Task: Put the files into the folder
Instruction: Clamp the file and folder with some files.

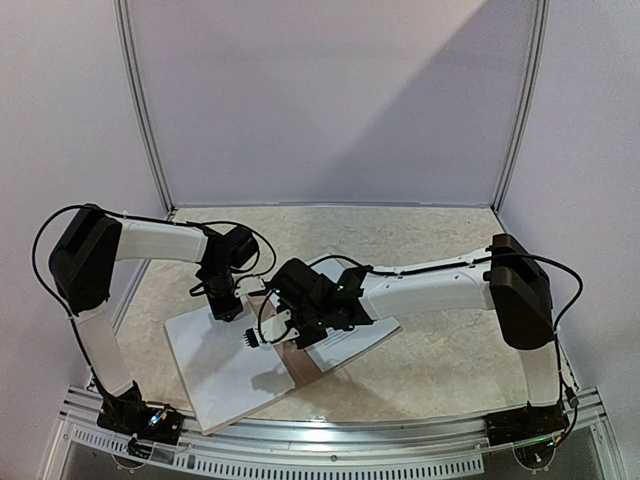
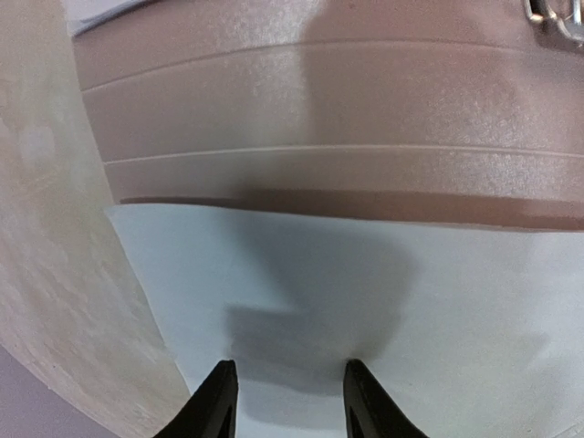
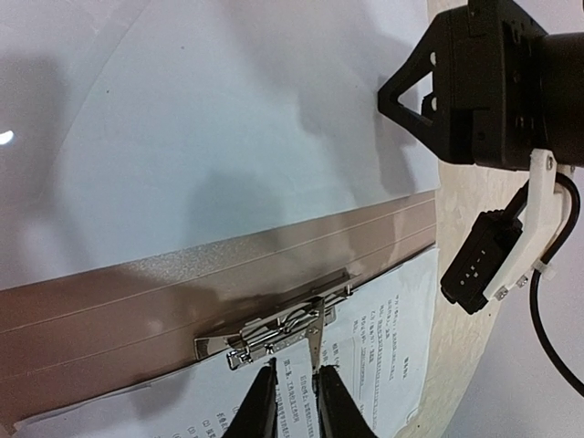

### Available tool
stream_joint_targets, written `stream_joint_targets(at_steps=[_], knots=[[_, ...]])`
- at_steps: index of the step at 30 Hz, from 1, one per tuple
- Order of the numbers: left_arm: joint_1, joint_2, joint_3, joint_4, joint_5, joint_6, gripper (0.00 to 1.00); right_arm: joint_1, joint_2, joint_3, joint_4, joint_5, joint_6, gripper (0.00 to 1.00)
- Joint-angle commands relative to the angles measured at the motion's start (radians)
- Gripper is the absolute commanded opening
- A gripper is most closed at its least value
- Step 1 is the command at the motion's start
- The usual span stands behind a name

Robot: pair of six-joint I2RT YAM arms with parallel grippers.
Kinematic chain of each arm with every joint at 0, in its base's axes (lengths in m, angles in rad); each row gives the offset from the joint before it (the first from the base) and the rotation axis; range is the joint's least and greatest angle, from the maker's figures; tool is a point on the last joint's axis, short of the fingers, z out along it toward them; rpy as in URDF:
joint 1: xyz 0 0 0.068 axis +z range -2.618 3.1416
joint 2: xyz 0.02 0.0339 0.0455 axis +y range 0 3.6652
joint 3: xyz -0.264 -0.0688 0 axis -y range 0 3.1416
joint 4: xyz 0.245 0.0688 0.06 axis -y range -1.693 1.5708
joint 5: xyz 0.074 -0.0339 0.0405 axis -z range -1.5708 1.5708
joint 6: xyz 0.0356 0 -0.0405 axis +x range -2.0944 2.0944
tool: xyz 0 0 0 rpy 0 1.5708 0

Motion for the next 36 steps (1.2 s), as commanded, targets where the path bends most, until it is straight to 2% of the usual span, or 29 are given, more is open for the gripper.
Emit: stream_joint_targets(at_steps=[1, 12, 23, 36], knots=[[-0.009, 0.063, -0.022, 0.011, 0.058, 0.000, 0.42, 0.001, -0.016, 0.016, -0.017, -0.028, -0.004, 0.14], [-0.009, 0.064, -0.022, 0.009, 0.057, 0.001, 0.42, 0.001, 0.010, 0.007, -0.081, -0.002, -0.044, 0.00], [-0.010, 0.068, -0.017, 0.004, 0.058, 0.004, 0.42, 0.000, 0.017, -0.115, -0.101, 0.022, -0.058, 0.00], [-0.010, 0.071, -0.014, 0.001, 0.054, 0.003, 0.42, -0.001, 0.063, -0.159, -0.121, 0.070, -0.040, 0.00]])
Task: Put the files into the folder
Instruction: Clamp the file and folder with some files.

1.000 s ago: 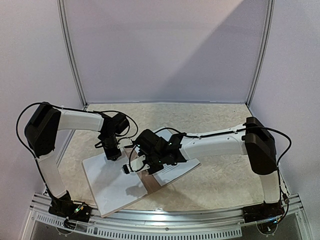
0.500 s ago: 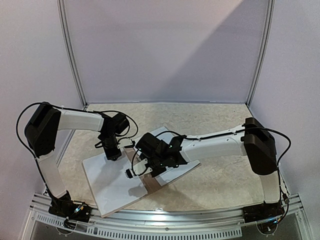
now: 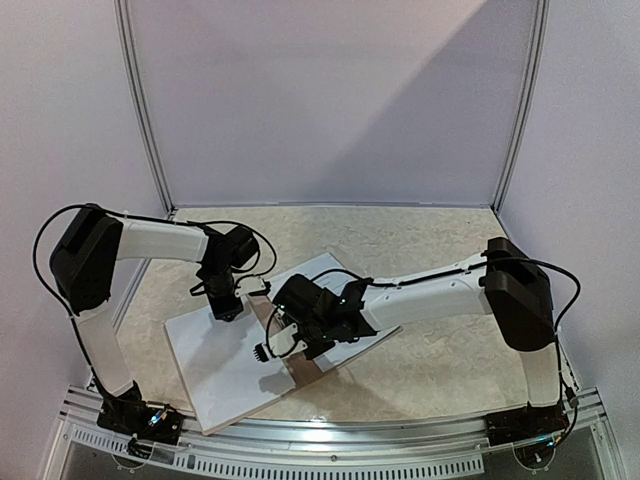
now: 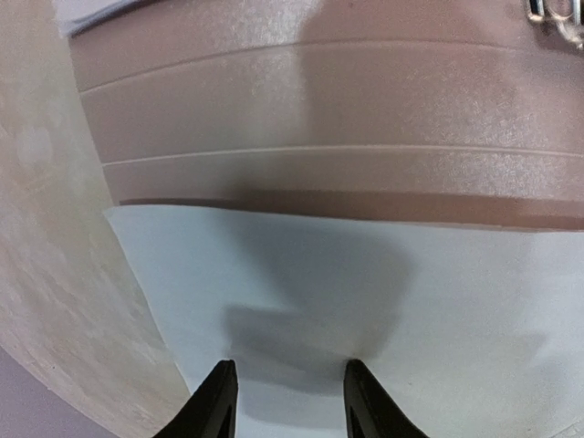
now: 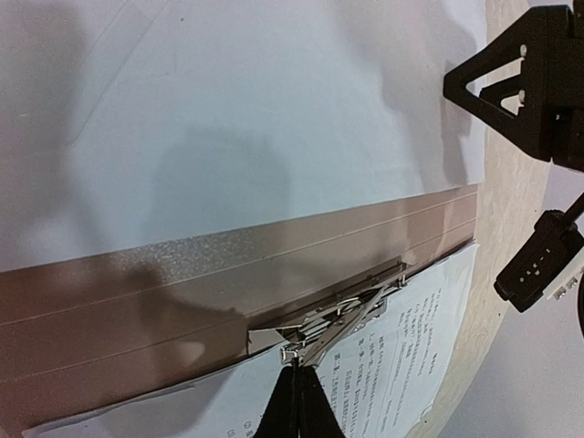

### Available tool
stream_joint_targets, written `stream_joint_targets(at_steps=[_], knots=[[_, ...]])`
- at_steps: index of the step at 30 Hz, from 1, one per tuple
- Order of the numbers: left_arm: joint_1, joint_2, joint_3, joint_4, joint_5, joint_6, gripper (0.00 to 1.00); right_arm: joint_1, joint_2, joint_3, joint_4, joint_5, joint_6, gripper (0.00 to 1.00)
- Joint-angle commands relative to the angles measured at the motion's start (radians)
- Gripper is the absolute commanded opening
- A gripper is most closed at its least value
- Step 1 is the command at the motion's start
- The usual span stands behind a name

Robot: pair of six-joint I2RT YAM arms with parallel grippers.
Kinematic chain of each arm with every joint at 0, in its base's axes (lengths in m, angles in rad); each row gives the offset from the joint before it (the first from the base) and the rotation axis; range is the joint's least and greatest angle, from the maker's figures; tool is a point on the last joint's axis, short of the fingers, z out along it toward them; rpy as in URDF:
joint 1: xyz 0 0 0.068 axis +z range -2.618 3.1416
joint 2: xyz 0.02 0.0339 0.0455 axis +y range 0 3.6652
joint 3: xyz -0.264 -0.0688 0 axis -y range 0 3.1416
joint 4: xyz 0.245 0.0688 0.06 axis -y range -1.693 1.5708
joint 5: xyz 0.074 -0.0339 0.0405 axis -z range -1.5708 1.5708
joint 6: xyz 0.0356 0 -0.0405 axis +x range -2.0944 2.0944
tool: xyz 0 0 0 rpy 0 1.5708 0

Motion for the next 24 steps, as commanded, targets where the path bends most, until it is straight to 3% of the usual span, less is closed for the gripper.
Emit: stream_joint_targets(at_steps=[1, 24], knots=[[-0.011, 0.064, -0.021, 0.009, 0.051, 0.004, 0.42, -0.006, 0.064, -0.074, -0.145, 0.029, 0.013, 0.00], [-0.013, 0.066, -0.022, 0.010, 0.049, 0.004, 0.42, -0.026, 0.117, -0.086, -0.182, 0.001, 0.047, 0.00]])
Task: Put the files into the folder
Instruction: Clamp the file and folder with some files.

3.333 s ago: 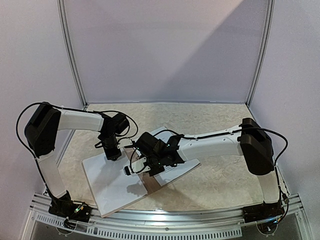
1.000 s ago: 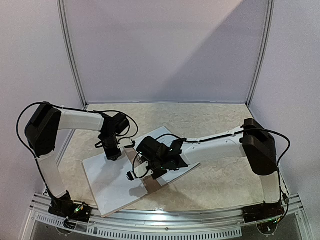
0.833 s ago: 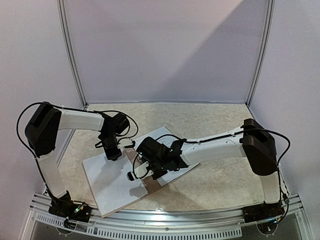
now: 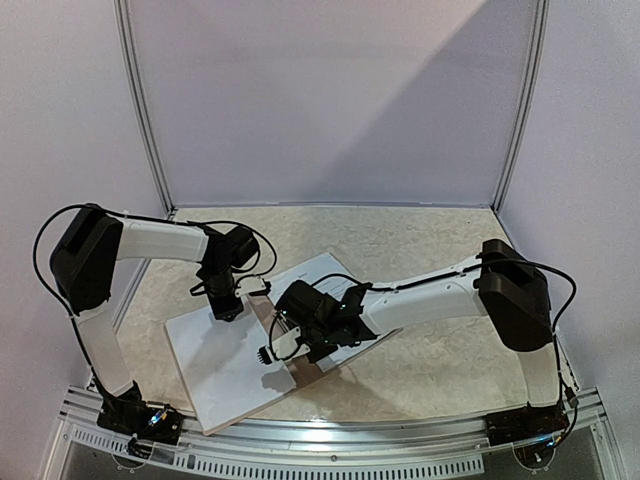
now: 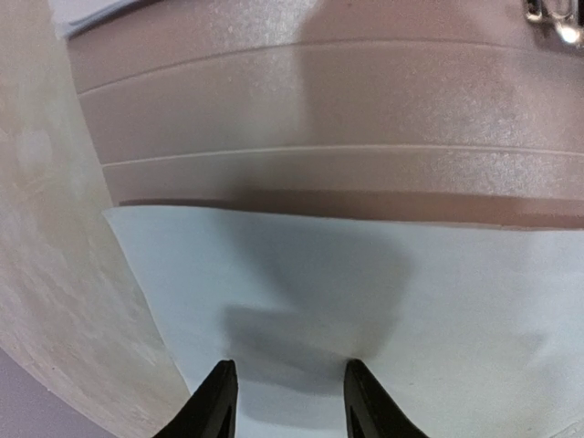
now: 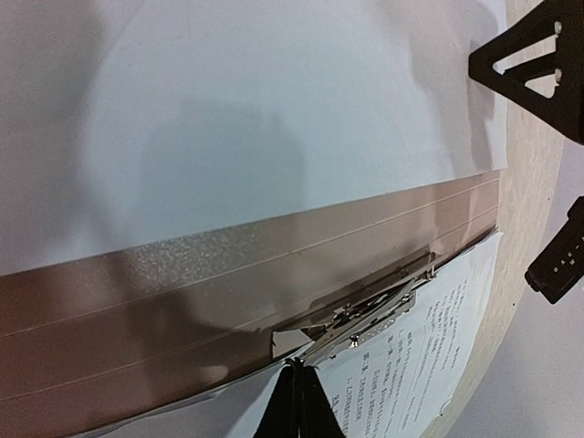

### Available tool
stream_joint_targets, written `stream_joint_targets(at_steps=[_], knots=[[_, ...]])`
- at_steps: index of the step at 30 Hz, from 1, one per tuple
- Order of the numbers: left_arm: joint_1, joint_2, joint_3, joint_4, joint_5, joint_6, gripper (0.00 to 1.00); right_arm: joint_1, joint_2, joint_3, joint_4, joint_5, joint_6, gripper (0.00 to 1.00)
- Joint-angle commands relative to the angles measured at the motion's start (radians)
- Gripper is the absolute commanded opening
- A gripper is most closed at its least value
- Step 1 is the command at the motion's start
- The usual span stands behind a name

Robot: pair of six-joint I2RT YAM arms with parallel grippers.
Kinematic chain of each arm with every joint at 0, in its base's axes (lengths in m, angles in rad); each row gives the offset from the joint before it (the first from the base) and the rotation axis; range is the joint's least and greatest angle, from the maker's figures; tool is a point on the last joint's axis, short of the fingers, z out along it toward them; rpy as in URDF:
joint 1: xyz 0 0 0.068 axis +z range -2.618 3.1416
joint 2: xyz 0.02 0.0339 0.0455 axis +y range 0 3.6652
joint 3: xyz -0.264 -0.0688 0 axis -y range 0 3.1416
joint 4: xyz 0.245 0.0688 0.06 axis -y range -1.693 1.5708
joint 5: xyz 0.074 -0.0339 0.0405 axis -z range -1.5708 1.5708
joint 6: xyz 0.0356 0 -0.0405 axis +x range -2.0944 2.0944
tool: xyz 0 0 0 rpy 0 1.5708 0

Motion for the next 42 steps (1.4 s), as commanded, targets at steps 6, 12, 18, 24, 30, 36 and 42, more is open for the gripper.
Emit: stream_joint_targets(at_steps=[6, 12, 18, 24, 30, 36, 42], knots=[[-0.013, 0.064, -0.023, 0.009, 0.044, 0.003, 0.42, -0.021, 0.128, -0.042, -0.210, -0.034, 0.020, 0.00], [-0.014, 0.065, -0.023, 0.009, 0.044, 0.002, 0.42, -0.022, 0.153, -0.045, -0.215, -0.011, 0.027, 0.00], [-0.014, 0.064, -0.023, 0.009, 0.045, 0.004, 0.42, -0.022, 0.156, -0.043, -0.212, -0.033, 0.027, 0.00], [-0.014, 0.065, -0.022, 0.009, 0.044, 0.002, 0.42, -0.021, 0.155, 0.000, -0.203, -0.059, 0.033, 0.00], [-0.014, 0.067, -0.022, 0.010, 0.046, 0.003, 0.42, -0.013, 0.123, 0.023, -0.172, -0.114, 0.061, 0.00], [-0.014, 0.070, -0.018, 0.007, 0.057, 0.003, 0.42, -0.013, 0.069, 0.059, -0.161, -0.125, 0.083, 0.00], [-0.017, 0.072, -0.019, 0.009, 0.056, 0.002, 0.42, -0.012, 0.048, 0.076, -0.157, -0.124, 0.076, 0.00]])
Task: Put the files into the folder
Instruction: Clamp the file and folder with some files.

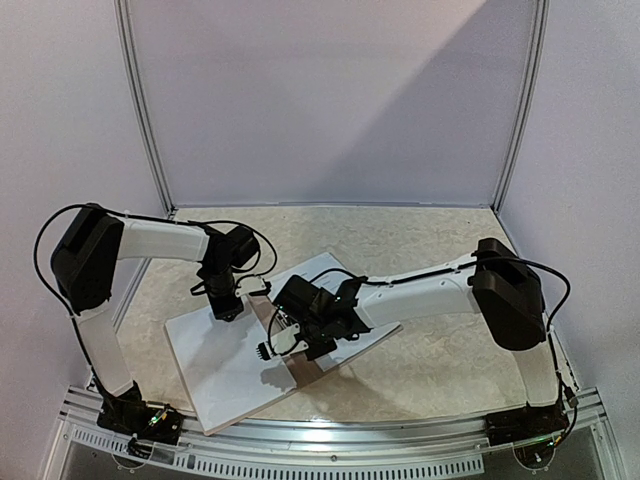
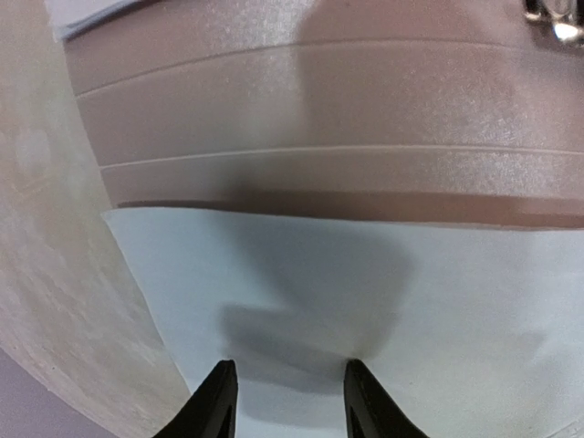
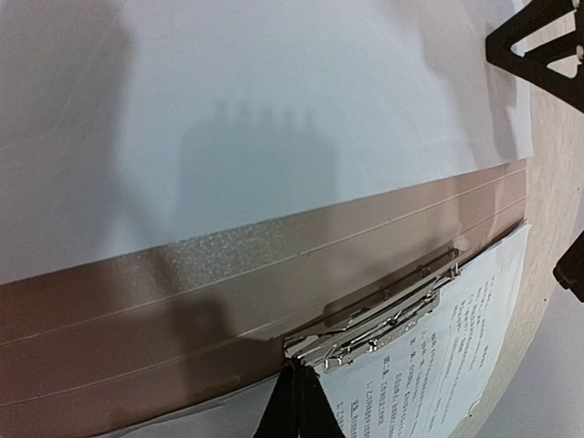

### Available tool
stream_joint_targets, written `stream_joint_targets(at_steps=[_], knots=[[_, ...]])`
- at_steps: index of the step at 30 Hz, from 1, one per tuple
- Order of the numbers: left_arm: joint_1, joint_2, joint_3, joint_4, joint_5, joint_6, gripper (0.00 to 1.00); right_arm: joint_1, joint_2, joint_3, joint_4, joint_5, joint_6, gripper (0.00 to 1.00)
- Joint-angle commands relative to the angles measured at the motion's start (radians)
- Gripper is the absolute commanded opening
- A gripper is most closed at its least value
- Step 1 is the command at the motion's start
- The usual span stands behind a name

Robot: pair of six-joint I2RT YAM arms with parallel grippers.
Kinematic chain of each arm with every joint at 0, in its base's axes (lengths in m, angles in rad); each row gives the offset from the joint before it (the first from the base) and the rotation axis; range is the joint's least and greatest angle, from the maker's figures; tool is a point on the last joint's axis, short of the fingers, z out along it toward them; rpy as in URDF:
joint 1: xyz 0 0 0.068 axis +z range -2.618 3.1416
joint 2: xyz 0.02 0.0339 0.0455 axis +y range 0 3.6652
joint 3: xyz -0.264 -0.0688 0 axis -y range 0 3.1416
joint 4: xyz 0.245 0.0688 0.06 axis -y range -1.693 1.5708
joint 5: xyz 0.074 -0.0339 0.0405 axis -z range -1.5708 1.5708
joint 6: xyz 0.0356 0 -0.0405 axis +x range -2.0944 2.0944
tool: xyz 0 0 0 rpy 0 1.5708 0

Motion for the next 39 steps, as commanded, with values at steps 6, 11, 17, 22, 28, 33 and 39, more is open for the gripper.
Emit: stream_joint_targets(at_steps=[6, 11, 17, 22, 28, 33, 39], knots=[[-0.017, 0.066, -0.025, 0.016, 0.055, 0.002, 0.42, -0.001, 0.019, 0.003, -0.064, -0.053, 0.003, 0.00], [-0.017, 0.067, -0.024, 0.016, 0.054, 0.002, 0.42, 0.000, 0.004, 0.012, -0.065, -0.038, 0.000, 0.01], [-0.018, 0.065, -0.025, 0.017, 0.053, 0.003, 0.42, 0.000, -0.007, 0.023, -0.066, -0.028, -0.007, 0.06], [-0.019, 0.065, -0.027, 0.017, 0.052, 0.002, 0.42, 0.002, -0.007, 0.022, -0.063, -0.018, -0.009, 0.09], [-0.020, 0.066, -0.027, 0.018, 0.052, 0.004, 0.42, 0.002, -0.018, 0.023, -0.050, 0.004, 0.006, 0.14], [-0.020, 0.066, -0.028, 0.017, 0.051, 0.002, 0.42, 0.003, -0.036, 0.028, -0.035, 0.030, 0.036, 0.21], [-0.020, 0.066, -0.027, 0.019, 0.052, 0.005, 0.42, 0.003, -0.080, 0.019, -0.012, 0.032, 0.103, 0.27]])
